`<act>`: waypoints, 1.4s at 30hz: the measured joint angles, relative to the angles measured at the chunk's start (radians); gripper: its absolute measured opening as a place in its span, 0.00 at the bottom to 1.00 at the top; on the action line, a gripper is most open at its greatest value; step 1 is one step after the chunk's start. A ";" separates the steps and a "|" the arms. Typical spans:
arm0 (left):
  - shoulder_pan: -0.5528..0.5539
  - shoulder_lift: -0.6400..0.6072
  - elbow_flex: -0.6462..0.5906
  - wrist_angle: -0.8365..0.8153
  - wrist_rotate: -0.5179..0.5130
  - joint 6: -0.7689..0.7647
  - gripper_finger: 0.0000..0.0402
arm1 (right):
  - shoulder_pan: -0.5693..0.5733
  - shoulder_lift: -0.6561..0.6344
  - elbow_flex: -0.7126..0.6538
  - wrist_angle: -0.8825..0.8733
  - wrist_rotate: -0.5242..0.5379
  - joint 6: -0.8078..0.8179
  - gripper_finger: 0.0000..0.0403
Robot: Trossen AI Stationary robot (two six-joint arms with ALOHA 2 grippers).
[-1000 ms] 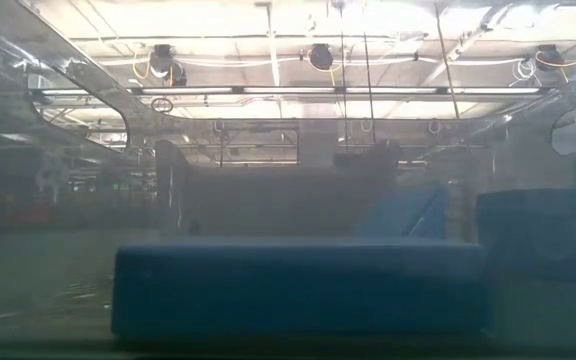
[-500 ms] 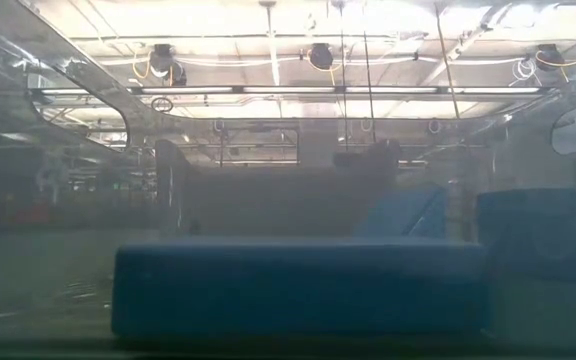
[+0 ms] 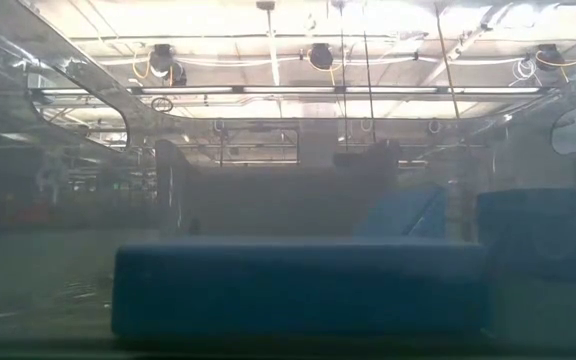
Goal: Sort & place blocks by color
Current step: Put the bottom light blue block into the transparent bin
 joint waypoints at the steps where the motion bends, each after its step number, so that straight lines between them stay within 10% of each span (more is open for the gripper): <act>1: 0.000 0.000 0.000 -0.003 0.000 0.000 0.33 | 0.000 0.004 0.000 -0.002 0.000 0.003 0.52; 8: 0.002 0.000 0.000 -0.008 -0.009 -0.001 0.41 | 0.001 0.012 0.001 -0.018 -0.001 0.002 0.28; 35: 0.095 -0.002 0.000 -0.008 -0.014 0.076 0.53 | 0.070 -0.401 0.001 -0.396 -0.012 0.426 0.27; 42: 0.128 -0.003 0.000 -0.008 -0.015 0.078 0.53 | 0.135 -0.452 0.001 -0.585 -0.243 0.780 0.27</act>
